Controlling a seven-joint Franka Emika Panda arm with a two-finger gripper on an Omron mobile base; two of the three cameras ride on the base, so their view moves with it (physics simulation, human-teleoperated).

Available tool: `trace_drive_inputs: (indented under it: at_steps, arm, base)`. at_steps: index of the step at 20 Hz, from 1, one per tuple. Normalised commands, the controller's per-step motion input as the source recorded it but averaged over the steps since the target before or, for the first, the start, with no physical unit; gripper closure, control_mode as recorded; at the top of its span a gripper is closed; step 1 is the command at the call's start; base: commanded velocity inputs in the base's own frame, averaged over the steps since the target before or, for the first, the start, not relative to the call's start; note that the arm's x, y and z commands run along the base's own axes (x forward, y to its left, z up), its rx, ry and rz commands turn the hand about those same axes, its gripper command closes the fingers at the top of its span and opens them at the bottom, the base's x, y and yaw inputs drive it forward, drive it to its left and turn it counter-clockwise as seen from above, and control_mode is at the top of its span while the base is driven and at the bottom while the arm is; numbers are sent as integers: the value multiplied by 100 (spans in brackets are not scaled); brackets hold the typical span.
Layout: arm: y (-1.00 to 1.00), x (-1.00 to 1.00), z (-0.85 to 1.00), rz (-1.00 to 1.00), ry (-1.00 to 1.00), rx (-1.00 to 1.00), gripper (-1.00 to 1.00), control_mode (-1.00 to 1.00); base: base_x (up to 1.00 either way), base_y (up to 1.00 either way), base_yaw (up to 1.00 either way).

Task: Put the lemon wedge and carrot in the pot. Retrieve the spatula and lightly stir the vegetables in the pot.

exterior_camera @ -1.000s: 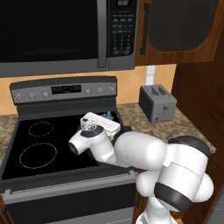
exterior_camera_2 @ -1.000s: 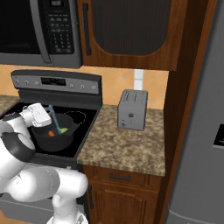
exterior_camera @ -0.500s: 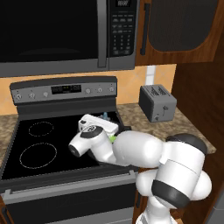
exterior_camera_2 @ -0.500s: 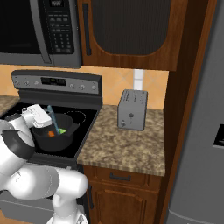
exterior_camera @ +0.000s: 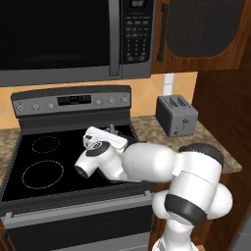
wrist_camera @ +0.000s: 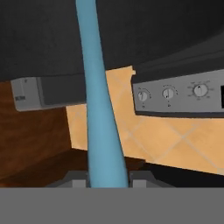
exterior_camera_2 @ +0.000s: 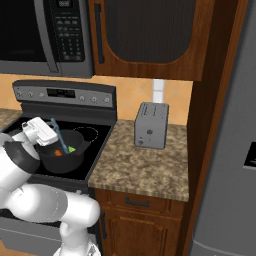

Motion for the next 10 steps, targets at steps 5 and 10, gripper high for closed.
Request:
trace_drive_inputs:
  at_steps: [5, 10]
  arm:
    - [6, -6, 17, 0, -4, 11, 100, -100]
    - [1, -17, 53, 0, 0, 12, 100, -100]
  base:
    - [0, 0, 0]
    - [0, 0, 0]
